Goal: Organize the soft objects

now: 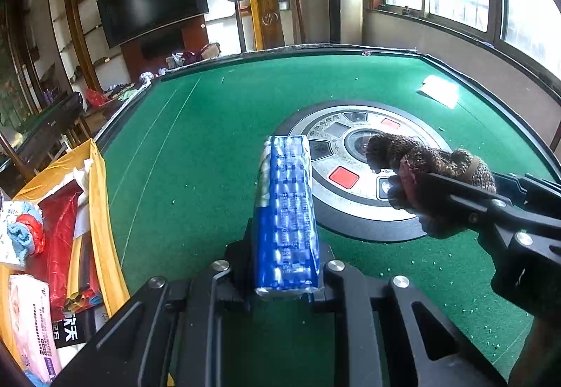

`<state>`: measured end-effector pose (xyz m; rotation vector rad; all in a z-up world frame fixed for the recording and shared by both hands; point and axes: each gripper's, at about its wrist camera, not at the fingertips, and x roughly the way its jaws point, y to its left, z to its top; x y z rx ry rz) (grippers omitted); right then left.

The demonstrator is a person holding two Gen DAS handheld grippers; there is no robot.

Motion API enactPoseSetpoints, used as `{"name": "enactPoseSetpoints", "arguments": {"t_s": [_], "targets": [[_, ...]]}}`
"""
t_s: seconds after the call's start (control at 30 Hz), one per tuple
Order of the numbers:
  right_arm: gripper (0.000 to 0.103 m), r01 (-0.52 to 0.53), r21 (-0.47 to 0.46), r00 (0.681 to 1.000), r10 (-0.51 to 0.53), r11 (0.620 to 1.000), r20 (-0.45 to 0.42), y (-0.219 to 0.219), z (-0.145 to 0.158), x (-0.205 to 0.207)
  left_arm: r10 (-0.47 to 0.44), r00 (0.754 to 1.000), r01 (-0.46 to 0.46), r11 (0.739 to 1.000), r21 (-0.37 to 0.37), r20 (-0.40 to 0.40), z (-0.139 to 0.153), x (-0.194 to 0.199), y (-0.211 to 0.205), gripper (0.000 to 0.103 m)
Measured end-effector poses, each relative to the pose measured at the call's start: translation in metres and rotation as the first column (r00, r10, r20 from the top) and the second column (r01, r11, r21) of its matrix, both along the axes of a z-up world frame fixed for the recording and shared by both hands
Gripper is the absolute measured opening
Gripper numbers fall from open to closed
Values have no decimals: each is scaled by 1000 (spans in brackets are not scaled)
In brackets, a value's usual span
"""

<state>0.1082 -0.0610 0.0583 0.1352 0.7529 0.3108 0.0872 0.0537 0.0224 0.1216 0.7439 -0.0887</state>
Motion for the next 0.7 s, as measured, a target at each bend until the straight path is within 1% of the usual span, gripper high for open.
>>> {"name": "enactPoseSetpoints", "arguments": {"t_s": [0.7], "targets": [[46,5,-7,1000,-5,1000,3,0,1,-2,-3,998,0,999,50,55,5,-10,-11,20]]}}
